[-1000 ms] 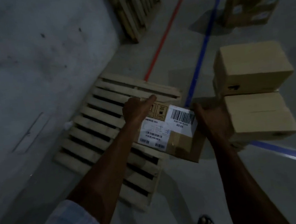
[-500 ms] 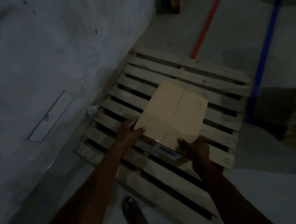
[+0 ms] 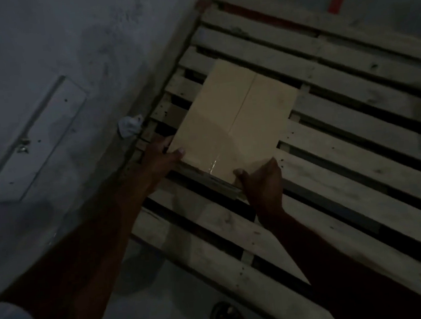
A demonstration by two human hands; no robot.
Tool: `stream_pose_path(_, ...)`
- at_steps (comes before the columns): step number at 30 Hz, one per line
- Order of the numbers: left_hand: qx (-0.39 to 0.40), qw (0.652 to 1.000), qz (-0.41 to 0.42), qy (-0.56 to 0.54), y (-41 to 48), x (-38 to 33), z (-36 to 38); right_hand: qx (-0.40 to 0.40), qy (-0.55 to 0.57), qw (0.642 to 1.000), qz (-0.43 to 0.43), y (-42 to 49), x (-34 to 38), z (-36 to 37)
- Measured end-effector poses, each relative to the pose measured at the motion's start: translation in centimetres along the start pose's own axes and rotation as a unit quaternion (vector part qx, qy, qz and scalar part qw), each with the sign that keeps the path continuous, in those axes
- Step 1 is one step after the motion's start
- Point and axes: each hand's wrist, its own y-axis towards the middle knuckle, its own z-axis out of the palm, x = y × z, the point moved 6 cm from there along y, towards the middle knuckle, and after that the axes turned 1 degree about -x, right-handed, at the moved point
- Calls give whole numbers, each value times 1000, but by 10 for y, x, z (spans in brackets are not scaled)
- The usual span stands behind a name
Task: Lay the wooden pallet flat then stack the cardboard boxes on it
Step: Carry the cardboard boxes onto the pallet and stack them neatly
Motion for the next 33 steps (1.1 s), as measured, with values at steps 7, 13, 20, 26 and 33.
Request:
stream_pose_path(7,-35,998,-46,-25,9,43,21,-33,-73,997,-22,-10,-21,30)
stream_pose_path(13,-91,941,87,313,-9,19,33,37,-161,986,20,-12,-6,31)
stream_pose_path(20,-48,895,165,413,-25,24,79,158,-422,857,-252,-14,4,50)
stream_pose_path(26,-15,896,110,430,-26,15,78,250,-471,812,-237,-6,10,43)
stream_pose_path(33,0,940,-24,340,-69,-85,115,98,-324,897,-284,-4,44,-85)
